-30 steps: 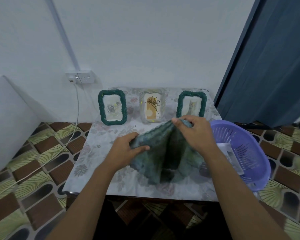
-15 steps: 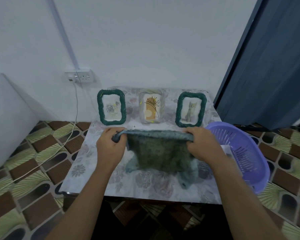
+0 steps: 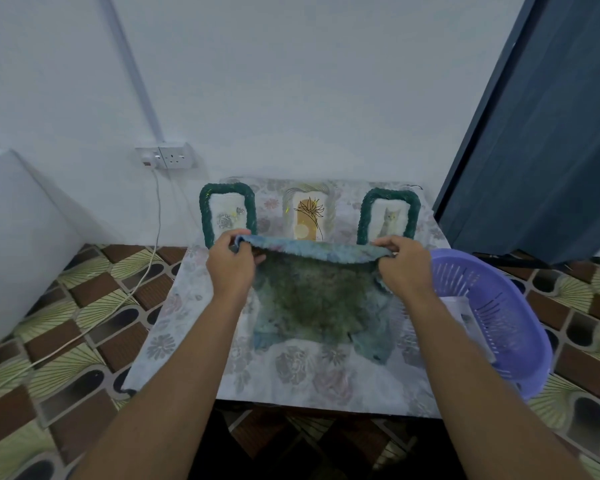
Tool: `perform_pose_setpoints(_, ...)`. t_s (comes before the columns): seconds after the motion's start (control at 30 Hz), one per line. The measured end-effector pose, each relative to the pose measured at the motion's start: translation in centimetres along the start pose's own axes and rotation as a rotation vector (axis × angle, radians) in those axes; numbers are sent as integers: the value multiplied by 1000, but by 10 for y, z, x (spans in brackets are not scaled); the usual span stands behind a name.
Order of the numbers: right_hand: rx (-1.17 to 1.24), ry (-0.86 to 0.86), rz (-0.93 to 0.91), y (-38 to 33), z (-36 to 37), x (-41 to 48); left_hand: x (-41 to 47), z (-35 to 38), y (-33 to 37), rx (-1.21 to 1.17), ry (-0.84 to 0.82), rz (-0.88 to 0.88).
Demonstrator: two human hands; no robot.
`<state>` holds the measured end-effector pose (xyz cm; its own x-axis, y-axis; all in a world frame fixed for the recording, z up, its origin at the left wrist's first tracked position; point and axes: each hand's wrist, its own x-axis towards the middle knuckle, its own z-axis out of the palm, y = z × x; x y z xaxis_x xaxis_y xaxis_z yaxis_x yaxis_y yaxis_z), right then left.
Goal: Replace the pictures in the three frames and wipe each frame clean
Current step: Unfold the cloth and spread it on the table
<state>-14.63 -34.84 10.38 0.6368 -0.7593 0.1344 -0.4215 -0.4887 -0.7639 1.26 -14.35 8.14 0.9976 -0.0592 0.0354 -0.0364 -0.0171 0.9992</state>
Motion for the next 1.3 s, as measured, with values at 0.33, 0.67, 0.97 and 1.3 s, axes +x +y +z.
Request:
perform_pose_setpoints(0.33,213,195,-249,-44,-20,35,38,12,61,-277,-66,174)
perform_pose_setpoints(0.67,-47,-109,-270,27,25,-2,-3,-39,-24,284,-132,190)
perform_pose_setpoints(0.97,-298,-610,-99,84,58,-39,-12,-83,-113,920,-534,200)
perform_pose_setpoints(1.3,-464,-875,-69,104,51,-50,-11,-88,-105,1153,-1051,109)
